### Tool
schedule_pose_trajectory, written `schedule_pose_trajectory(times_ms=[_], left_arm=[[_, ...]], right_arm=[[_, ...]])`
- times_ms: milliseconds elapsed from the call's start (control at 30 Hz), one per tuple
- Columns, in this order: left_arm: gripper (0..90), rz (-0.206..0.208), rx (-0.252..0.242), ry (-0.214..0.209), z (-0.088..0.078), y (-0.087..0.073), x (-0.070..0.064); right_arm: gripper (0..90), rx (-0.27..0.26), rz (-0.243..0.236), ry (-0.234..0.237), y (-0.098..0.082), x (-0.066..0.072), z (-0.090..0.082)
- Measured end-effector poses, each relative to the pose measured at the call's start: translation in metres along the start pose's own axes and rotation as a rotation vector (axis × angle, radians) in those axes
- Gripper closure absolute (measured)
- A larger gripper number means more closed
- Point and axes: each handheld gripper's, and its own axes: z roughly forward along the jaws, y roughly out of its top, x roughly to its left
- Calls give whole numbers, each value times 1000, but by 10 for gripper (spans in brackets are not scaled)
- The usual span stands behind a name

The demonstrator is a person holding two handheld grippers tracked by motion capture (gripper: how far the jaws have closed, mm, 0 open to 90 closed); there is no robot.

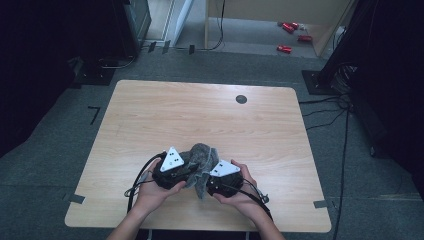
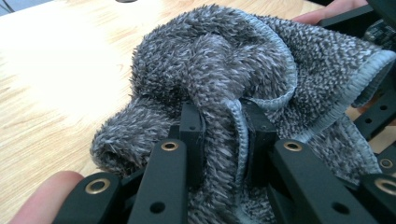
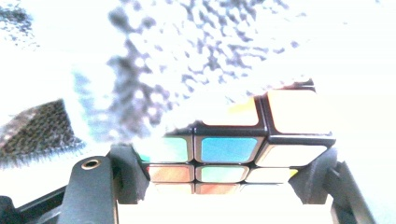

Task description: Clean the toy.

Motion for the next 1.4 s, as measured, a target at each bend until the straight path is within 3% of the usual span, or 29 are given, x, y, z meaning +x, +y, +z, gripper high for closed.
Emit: schedule_pose_trajectory(times_ms=[100, 167, 200, 333, 433, 467, 567, 633, 700, 833, 900, 1000, 1033, 1100, 1167, 1233, 1300, 1400], left_arm=[[751, 44, -5, -32, 1, 2, -12], [740, 87, 16, 6, 4, 4, -22], [735, 90, 25, 14, 5, 5, -22], [730, 14, 23, 32, 3, 1, -5], [731, -19, 20, 49, 0, -1, 2], [732, -24, -1, 33, -2, -1, 1], [723, 14, -15, -12, -1, 3, -11], [710, 44, -10, 4, 1, 4, -18], [706, 15, -1, -4, 2, 4, -13], [714, -45, 4, 43, -1, -1, 2], [719, -54, -6, 39, -3, -1, 3], [717, -35, -27, 28, -4, 1, -4], [710, 11, -39, -33, -3, 5, -14], [700, 54, -32, -13, -1, 7, -21], [697, 18, -25, -24, 0, 6, -14], [701, -7, -11, 18, -1, 2, -5], [707, -33, -9, 34, -3, 1, 1], [707, -15, -33, 31, -6, 2, -3]], right_arm=[[344, 0, -15, 4, 1, 3, 2], [344, 11, -21, -1, 2, 7, 4], [344, 15, -27, -11, 2, 8, 5], [344, 4, -32, -24, 1, 7, 3], [344, 1, -33, -19, 1, 6, 1], [344, -9, -25, -11, 1, 7, 0], [344, -16, -24, -9, 3, 8, -1], [344, -13, -26, -12, 3, 9, -1], [344, -5, -34, -25, 1, 8, -1], [344, -11, -32, -29, 1, 7, -4], [344, -21, -28, -19, 1, 6, -5], [344, -29, -25, -15, 2, 6, -5], [344, -37, -17, -10, 2, 6, -4], [344, -36, -11, -8, 2, 7, -4], [344, -33, -8, -11, 1, 6, -5], [344, -34, -8, -9, 0, 5, -5], [344, -33, -13, -8, 0, 5, -5], [344, -51, 8, 15, 1, 5, -5]])
